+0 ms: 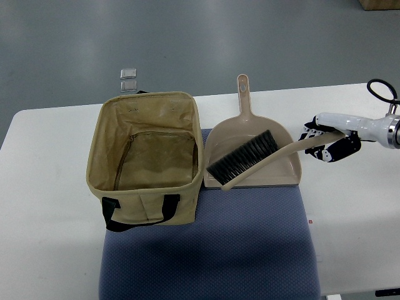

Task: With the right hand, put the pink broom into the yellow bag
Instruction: 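Lift the black-bristled brush up and away from the robot, then carry the brush over the beige bag and lower it inside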

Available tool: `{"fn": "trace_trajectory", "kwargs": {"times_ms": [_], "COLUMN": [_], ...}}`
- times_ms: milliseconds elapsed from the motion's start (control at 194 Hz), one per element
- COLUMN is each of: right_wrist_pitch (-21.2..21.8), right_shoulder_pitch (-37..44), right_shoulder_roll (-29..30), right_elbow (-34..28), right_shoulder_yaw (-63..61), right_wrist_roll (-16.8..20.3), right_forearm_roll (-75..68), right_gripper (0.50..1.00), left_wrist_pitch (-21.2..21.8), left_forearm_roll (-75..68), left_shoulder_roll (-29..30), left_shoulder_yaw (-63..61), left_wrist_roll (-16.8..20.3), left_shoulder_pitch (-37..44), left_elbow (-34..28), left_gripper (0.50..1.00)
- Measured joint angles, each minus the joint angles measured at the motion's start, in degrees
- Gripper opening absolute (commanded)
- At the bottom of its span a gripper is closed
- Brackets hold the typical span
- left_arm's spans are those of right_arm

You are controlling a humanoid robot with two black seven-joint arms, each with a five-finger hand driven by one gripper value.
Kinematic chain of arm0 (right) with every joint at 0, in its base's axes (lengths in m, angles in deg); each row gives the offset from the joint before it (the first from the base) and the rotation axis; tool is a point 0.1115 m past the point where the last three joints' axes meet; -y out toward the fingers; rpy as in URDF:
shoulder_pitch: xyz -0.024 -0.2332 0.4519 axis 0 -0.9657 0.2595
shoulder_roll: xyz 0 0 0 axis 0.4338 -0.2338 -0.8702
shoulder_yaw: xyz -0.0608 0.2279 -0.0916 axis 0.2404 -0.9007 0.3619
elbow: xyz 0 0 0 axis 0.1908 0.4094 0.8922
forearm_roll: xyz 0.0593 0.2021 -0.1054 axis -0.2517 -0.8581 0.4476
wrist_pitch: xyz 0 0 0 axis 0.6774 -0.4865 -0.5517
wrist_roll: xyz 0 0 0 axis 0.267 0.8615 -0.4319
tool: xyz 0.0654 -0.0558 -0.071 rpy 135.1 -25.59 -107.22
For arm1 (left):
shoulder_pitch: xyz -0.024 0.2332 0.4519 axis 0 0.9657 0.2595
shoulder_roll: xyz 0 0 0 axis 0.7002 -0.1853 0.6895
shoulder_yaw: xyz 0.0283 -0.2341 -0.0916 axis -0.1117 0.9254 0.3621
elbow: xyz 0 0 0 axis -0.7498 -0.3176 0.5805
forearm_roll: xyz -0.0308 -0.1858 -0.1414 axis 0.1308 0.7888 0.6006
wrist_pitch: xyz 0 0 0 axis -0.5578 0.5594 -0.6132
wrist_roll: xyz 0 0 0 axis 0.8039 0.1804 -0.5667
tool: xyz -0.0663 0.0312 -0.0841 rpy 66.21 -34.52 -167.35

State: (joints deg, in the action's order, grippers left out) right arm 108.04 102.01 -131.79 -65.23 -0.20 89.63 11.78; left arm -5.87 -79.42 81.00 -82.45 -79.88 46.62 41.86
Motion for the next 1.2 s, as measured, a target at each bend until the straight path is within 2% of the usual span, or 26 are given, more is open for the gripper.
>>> {"fn": "trace_trajectory", "kwargs": {"times_ms": [242,550,735,951,1198], "right_wrist_pitch": [3.1,4.83,5.34,5.41,5.57], "right_shoulder_pitch": [5.8,16.66,26.3,38.5,42.72], "right_shoulder_roll": [-2.97,-0.78,8.84,24.0,40.35], "right_elbow": [-0.05,1.24,7.27,20.75,35.57], "right_shoulder_yaw": [-3.5,-4.51,0.26,11.98,18.95], "right_wrist_roll": [-0.13,0.62,2.72,3.26,2.83], "right_forearm_roll": [-6.36,-8.2,-7.86,-7.26,-2.85], "right_gripper": [0.5,0.5,0.5,0.5,0.5], "left_wrist_pitch": [0.0,0.0,0.02,0.02,-0.02], "left_forearm_roll": [-0.07,-0.1,-0.1,-0.02,0.02], "left_shoulder_roll": [0.0,0.0,0.0,0.0,0.0], "left_shoulder_yaw": [-0.07,-0.09,-0.09,0.07,0.12], "left_wrist_roll": [0.0,0.0,0.0,0.0,0.0], "left_shoulder_pitch": [0.0,-0.01,-0.01,-0.02,-0.02], "left_elbow": [0.07,0.09,0.1,0.04,0.02], "left_gripper": [1.0,1.0,1.0,1.0,1.0]}}
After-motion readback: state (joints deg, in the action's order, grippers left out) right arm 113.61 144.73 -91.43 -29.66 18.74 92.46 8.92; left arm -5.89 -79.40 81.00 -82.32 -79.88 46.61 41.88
